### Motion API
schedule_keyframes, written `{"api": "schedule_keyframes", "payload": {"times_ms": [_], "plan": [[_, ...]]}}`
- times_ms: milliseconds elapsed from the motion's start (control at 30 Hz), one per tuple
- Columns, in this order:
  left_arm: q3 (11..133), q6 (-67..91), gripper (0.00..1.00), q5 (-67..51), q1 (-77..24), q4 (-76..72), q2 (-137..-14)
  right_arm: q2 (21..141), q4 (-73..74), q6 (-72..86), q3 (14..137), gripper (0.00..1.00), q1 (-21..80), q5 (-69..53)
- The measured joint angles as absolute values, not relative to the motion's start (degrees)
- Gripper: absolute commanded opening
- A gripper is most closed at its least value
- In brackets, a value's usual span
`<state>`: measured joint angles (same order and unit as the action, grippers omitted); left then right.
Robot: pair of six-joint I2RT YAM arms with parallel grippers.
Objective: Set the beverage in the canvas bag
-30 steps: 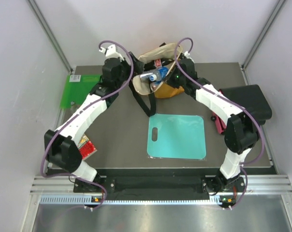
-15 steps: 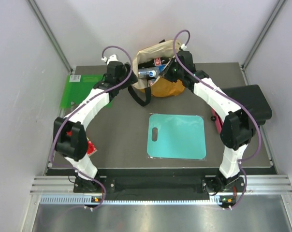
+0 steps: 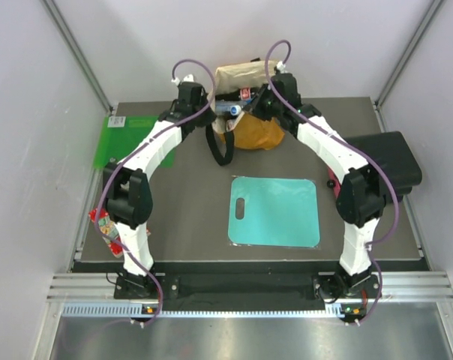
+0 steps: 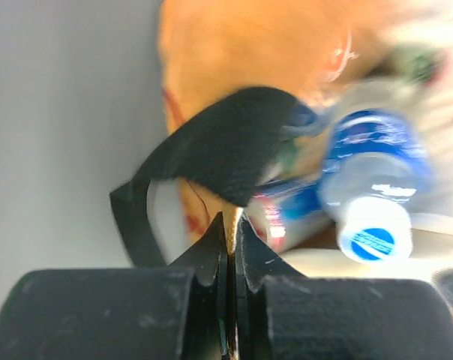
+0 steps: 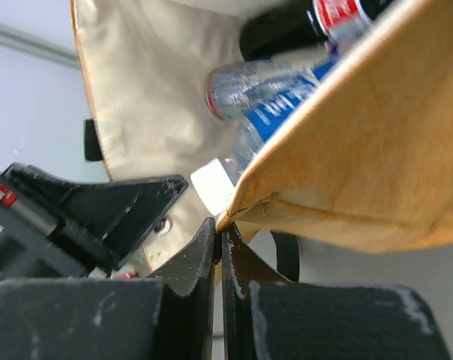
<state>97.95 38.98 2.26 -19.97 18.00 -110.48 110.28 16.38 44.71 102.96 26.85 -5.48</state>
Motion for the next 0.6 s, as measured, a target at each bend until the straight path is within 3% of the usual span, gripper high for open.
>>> {"api": "schedule_keyframes", "payload": {"times_ms": [133,300,367,433,533,600], "plan": [[107.4,39.1,0.0,2.4,-20.4,18.6,-112.8,114.5,17.4,43.0,113.4,0.0,25.0,-5.5],[112.4,39.7,0.01,1.0,-20.9,18.5,-114.8,114.9,16.8,40.8,115.3,0.0,23.1,-4.2],[112.4,39.1,0.14,1.0,-21.2,19.2,-114.9,113.5,12.6,40.6,110.7,0.0,23.1,-4.2],[112.0,38.2,0.18,1.2,-21.5,20.9,-114.9,110.9,8.7,40.6,104.6,0.0,23.4,-4.5],[109.3,36.8,0.48,2.2,-21.5,19.2,-113.8,108.1,5.2,40.7,97.9,0.0,23.9,-5.8],[107.3,35.4,0.58,3.0,-21.4,18.9,-112.2,107.9,4.8,40.7,96.2,0.0,24.4,-6.9]]}}
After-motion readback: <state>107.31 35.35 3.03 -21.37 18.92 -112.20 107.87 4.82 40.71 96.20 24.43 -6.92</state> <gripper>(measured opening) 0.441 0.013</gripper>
